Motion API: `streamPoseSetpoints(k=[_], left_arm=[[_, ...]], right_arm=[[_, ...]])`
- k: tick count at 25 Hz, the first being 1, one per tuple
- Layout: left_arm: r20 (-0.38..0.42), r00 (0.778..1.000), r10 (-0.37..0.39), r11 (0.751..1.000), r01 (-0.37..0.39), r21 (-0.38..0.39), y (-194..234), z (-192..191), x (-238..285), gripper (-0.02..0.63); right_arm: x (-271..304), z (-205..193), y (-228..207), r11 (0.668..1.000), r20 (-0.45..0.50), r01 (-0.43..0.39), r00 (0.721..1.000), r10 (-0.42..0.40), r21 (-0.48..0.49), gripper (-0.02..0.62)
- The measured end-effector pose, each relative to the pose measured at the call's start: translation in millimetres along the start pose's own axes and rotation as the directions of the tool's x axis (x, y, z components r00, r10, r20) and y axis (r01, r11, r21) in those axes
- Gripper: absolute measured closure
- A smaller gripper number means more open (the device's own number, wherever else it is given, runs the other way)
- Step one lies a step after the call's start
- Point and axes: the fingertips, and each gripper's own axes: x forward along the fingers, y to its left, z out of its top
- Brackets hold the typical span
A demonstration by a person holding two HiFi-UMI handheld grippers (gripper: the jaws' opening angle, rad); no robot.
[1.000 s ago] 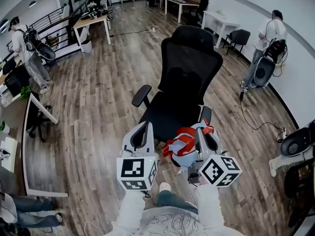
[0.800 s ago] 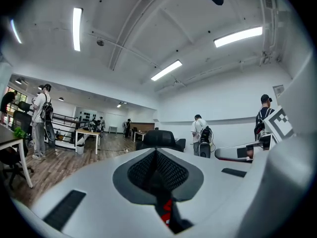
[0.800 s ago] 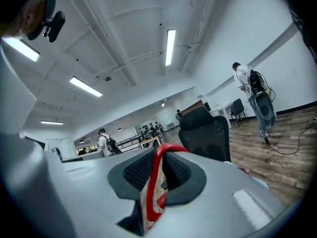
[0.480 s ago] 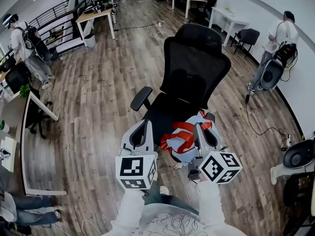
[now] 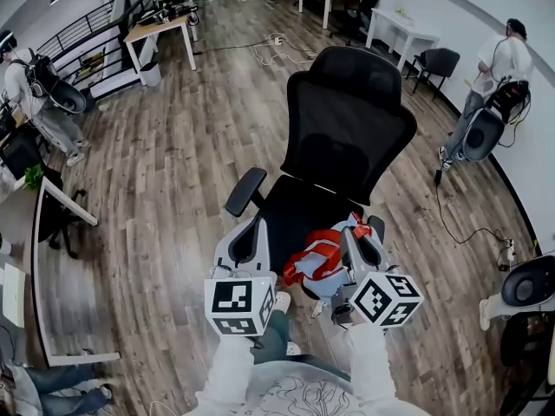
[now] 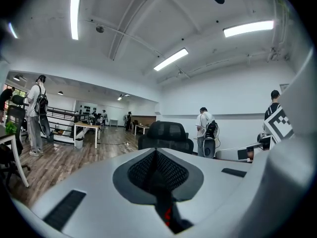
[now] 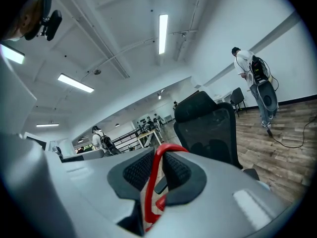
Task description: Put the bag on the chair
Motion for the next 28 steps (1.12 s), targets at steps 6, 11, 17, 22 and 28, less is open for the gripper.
streamPoseSetpoints(k=[6, 11, 17, 22, 28], left_arm=[[-0.018, 0.999, -0.034, 0.999, 0.035, 0.007, 19.9, 6.0, 72.9, 0.6], [-0.031, 0.997, -0.069, 0.997, 0.07, 0.021, 34.9, 6.3, 134.0, 0.601], [-0.06, 0.994, -0.09, 0.995, 0.093, 0.04, 54.1, -5.6, 200.7, 0.601], [-0.066, 0.991, -0.115, 0.992, 0.118, 0.051, 63.8, -18.7, 242.6, 0.6], [-0.117, 0.986, -0.115, 0.992, 0.121, 0.039, 81.6, -41.0, 277.4, 0.601]], right_arm=[[58.8, 11.1, -35.2, 0.999, 0.004, 0.05, 0.999, -0.05, 0.005, 0.537], [111.8, 16.4, -61.5, 0.997, -0.001, 0.075, 0.997, -0.075, -0.005, 0.537], [167.8, 6.3, -92.2, 0.997, -0.048, 0.078, 0.996, -0.079, -0.026, 0.537], [200.0, -16.9, -126.9, 0.996, -0.108, 0.091, 0.99, -0.093, -0.025, 0.537], [232.2, -51.1, -158.3, 0.993, -0.208, 0.111, 0.971, -0.116, -0.035, 0.537]])
